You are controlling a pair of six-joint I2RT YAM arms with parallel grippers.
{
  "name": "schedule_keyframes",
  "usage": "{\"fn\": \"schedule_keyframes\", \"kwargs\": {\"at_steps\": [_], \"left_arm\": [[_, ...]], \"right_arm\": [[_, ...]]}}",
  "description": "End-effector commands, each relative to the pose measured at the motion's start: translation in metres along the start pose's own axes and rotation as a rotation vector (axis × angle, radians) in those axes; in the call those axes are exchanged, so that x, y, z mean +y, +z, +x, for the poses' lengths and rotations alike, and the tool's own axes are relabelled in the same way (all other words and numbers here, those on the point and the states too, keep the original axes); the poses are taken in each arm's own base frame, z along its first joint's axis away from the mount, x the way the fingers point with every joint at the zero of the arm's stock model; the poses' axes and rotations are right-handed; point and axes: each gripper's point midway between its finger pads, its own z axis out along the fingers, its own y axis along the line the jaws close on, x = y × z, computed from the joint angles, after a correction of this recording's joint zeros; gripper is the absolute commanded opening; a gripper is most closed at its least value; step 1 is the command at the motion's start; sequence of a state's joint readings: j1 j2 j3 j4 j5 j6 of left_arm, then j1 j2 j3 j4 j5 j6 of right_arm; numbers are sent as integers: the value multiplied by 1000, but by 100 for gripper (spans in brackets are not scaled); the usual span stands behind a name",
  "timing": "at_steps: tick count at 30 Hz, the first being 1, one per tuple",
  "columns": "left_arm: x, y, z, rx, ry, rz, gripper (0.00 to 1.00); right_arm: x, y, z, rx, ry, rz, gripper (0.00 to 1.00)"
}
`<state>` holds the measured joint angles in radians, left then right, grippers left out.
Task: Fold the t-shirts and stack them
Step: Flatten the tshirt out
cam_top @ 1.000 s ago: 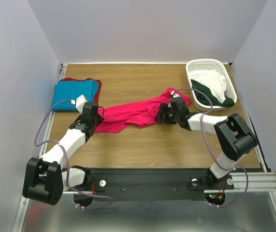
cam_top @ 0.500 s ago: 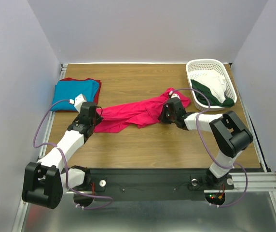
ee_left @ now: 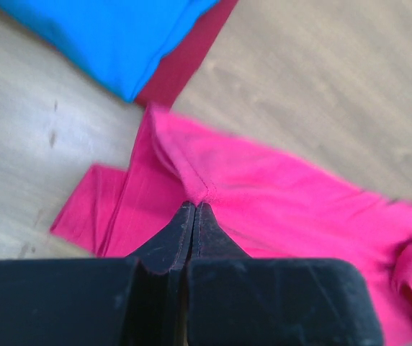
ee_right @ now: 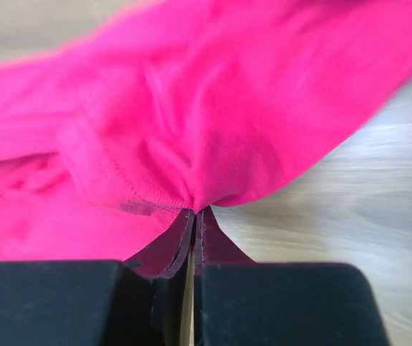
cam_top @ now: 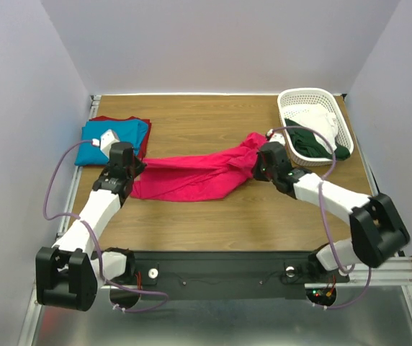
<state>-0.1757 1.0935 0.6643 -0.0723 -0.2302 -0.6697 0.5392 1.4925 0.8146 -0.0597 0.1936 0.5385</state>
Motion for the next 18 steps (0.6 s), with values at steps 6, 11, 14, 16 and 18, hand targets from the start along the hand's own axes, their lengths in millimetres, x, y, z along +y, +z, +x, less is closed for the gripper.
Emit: {"fn": "schedule_keyframes", "kwargs": {"at_steps": [6,11,14,16,18], "left_arm": [[-31,-25,-99,-243,-72,79,0],[-19,-25,-99,-257,-71,58,0],[-11,-25,-100,-266,-79,38,0],[-11,-27,-103,-270,-83,46,0],[-13,-29,-107,-279,-88,56,0]], "right_arm": [[-38,-63,-38,-137,-54,188,8],[-60,-78,-33,-138,-60,273,8],[-74,-90,-39,-167,-68,345,8],[-80,-97,-46,-188,-72,382,6],[-79,-107,-59,-225,-64,391,3]]}}
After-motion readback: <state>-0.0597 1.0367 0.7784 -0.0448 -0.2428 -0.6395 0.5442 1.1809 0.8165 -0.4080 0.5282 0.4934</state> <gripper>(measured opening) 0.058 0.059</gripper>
